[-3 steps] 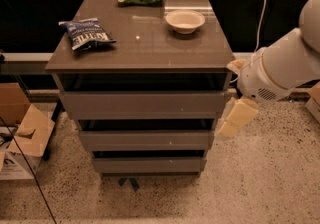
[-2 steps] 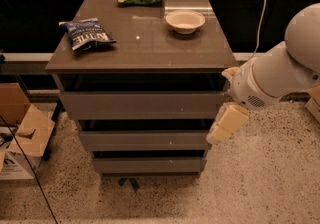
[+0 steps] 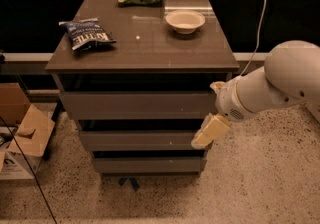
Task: Open middle drawer
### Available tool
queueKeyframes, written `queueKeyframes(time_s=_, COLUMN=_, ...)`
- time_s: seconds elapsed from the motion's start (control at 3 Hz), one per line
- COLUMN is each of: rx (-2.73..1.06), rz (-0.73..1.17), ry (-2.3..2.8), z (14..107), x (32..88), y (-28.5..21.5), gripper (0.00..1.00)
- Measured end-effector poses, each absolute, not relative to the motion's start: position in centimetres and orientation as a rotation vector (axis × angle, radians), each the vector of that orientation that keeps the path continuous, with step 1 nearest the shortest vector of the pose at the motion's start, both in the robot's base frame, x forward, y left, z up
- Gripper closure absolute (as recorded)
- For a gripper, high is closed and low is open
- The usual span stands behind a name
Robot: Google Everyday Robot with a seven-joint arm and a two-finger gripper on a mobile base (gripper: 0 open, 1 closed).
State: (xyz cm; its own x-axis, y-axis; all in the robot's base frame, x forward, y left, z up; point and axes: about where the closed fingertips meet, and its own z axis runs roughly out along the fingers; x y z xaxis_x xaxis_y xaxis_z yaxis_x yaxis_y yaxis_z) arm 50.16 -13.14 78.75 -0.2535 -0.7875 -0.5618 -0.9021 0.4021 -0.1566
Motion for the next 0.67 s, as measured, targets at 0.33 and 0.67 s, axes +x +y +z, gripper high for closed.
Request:
queueKeyframes(time_s=0.33, rx=-1.41, rz=0.314, ry=2.092, z=76.18, x=51.19, y=-12.72, gripper=0.0)
queueKeyframes(time_s=0.67, rx=-1.409, rz=0.319, ry=2.094, z=75.92, x=51.25, y=-12.7, gripper=0.0)
